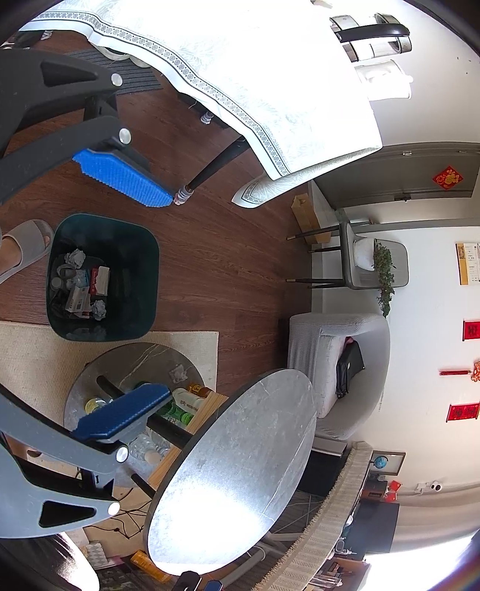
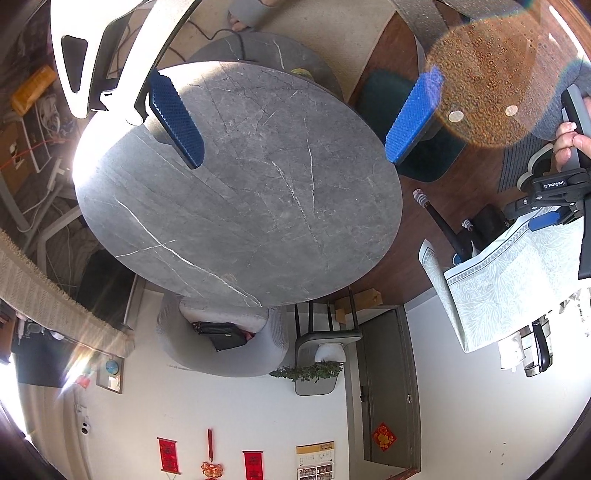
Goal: Collect trash
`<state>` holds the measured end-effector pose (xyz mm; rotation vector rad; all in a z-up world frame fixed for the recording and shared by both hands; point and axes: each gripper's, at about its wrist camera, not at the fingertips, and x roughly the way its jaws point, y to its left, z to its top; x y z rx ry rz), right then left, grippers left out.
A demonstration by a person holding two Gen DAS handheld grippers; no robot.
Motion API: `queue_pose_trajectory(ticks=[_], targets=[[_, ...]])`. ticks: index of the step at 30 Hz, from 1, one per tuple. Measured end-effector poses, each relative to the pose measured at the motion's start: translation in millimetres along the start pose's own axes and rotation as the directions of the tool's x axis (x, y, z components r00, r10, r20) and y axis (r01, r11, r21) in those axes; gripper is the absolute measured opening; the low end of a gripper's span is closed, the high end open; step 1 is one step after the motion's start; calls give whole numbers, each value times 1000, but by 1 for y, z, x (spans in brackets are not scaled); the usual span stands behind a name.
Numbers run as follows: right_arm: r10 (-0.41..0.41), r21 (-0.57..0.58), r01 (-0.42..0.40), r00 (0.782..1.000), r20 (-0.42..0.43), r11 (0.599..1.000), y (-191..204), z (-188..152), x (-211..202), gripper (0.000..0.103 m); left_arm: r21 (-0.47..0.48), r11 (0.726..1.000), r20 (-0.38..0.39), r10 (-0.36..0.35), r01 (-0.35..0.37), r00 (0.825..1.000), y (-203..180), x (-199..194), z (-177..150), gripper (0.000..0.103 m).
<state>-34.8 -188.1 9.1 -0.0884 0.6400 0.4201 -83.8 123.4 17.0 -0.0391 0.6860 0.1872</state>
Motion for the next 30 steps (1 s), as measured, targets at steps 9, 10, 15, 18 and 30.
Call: queue_pose_trajectory(ticks=[9,10,15,18,30], targets=[[1,0,-1,1000,1,1000,-1,0,0,99,0,1000,-2,0,0,1000,0,0,0,98],[1,0,-1,1000,1,1000,-1,0,0,99,0,1000,-2,0,0,1000,0,0,0,98],[1,0,-1,1000,-1,1000,-1,0,0,99,4,1000,-1,2,-2,1000,0,1,-1,99],[1,0,-1,1000,0,1000,-1,0,0,99,3,1000,-1,2,-2,1000,0,1,-2,99],[0,-5,0,1000,-2,1000,0,-2,1,99,2,1000,-2,2,-2,1000,0,1,-2,99]])
